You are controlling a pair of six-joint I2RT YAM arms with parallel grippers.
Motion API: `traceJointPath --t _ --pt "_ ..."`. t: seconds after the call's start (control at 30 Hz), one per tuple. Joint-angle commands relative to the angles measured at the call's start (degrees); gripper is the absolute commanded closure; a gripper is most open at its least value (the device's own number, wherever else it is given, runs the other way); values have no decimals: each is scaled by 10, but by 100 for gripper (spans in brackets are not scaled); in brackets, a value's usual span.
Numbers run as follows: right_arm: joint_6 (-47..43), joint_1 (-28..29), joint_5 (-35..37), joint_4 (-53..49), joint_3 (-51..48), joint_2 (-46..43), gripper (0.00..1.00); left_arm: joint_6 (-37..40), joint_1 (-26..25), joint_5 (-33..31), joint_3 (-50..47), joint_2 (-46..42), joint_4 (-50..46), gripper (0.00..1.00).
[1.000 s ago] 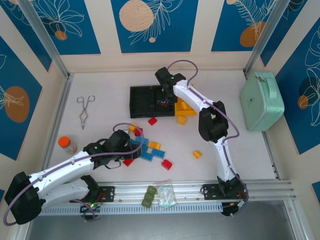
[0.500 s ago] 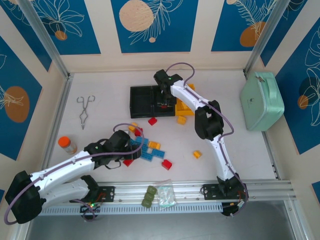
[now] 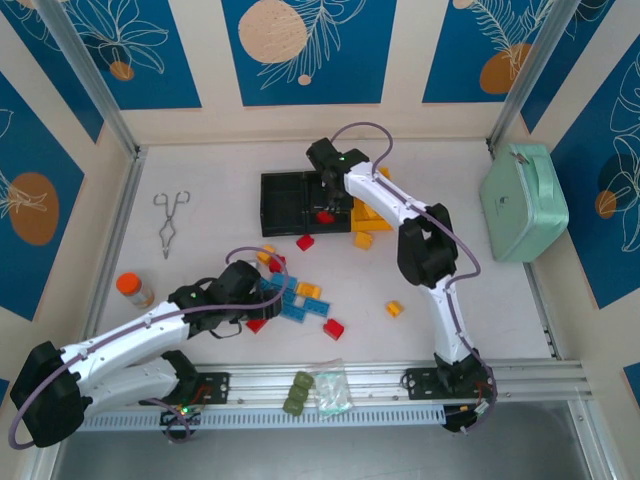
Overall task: Sort the legos into containers by color
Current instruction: Place the lego in the container, then pick up the lego from the middle-left of the table.
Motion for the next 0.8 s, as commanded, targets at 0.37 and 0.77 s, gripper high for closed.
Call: traceJointPath --t 0.37,0.77 --pt "10 23 -123 195 -443 -410 52 -5 -4 -35 65 92 -51 28" --pt "51 103 -211 294 -808 -772 40 -13 -4 -53 99 170 -59 31"
